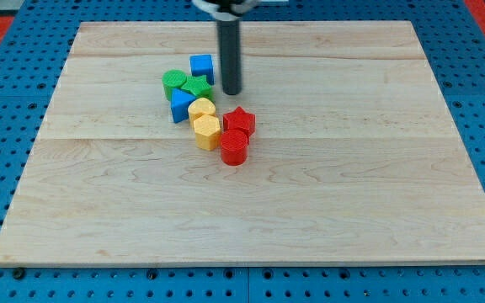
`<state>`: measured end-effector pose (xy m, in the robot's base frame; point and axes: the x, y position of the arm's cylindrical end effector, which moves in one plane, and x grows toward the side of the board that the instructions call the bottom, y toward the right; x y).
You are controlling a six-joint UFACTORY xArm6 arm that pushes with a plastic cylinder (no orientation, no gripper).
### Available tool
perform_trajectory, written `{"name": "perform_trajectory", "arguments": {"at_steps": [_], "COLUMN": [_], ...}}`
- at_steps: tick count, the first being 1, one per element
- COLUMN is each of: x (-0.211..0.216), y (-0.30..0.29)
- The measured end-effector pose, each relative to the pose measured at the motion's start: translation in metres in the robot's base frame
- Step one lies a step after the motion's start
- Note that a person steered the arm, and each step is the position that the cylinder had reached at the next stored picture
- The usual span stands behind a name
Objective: Separate the green blocks from the blue blocks
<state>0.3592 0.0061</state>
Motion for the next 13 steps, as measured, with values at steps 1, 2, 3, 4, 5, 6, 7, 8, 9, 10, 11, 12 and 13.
{"name": "perform_trajectory", "arguments": {"at_steps": [1,2,3,4,5,6,7,8,9,10,11,12,13], "x": [0.031,0.01,-0.015,-0.041,-0.054,-0.039,-0.012,-0.053,-0.098,-0.111,-0.113,-0.113,-0.114], "y": [-0.019,-0.057,-0.066,-0.084,-0.13,-0.096,-0.131,-0.167,-0.177,-0.173,-0.165,-0.152,-0.151]}}
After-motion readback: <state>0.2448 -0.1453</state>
